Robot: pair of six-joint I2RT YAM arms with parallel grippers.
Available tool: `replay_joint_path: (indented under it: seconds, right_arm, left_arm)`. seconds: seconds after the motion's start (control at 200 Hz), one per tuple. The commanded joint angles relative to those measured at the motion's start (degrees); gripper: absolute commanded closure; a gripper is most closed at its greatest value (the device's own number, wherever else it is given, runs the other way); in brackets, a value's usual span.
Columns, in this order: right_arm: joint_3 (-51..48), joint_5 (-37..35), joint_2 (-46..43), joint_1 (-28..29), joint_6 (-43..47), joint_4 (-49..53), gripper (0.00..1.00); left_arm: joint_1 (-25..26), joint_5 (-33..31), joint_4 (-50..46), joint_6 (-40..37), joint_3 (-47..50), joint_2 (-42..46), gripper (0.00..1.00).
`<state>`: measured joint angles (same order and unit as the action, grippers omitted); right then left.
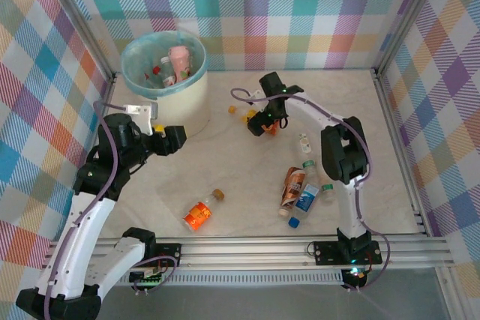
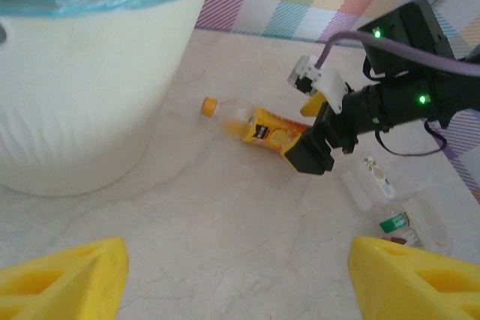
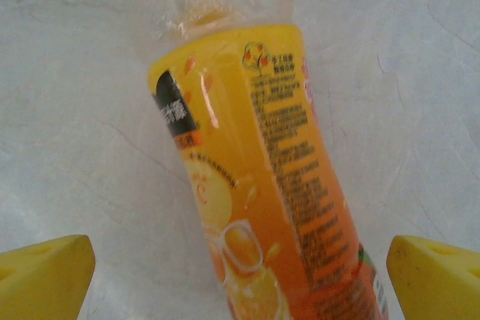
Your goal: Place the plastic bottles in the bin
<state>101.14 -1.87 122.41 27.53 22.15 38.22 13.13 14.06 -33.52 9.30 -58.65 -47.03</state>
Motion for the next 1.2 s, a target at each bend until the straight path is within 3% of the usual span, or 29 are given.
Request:
replay_joint_path:
  seconds: [0.0, 0.25, 0.53, 0.74, 0.815, 0.895, 0.935, 1.195]
  right_arm:
    - [2.9, 2.3, 3.0, -0.5, 4.0, 3.1, 0.00]
    - [4.8, -0.2, 6.5, -0.8, 6.6, 5.4, 0.00]
    - [3.7, 0.2, -0.3, -0.8, 2.6, 5.6, 0.28]
    - [-5.8, 4.6, -12.0, -0.8, -0.4, -1.3, 0.40]
    - [-7.7, 7.4, -13.2, -0.8, -0.7, -2.7, 0.37]
    - [-6.2, 6.8, -10.8, -0.8, -1.5, -1.8, 0.14]
    - [-3.7, 5.5, -8.4, -0.8, -2.1, 0.6, 0.08]
    - [7.1, -0.4, 3.8, -0.8, -3.9, 7.9, 0.08]
  left_arm:
    - [0.8, -0.6, -2.4, -1.1, 1.8, 1.9, 0.23]
    - [0.8, -3.0, -3.9, -0.3, 1.9, 2.5, 0.22]
    - [0.8, -0.9, -1.7, 0.9, 0.0, 0.4, 0.22]
    - [0.8, 1.0, 0.3, 2.2, -2.8, -3.0, 0.22]
    - [0.8, 0.9, 1.4, 2.5, -3.0, -4.0, 0.22]
    - [0.8, 0.7, 2.0, 3.0, -2.8, -4.8, 0.22]
    - [0.9, 0.7, 2.1, 3.2, -2.7, -5.0, 0.22]
    - [0.8, -0.8, 1.3, 2.9, -2.6, -5.1, 0.22]
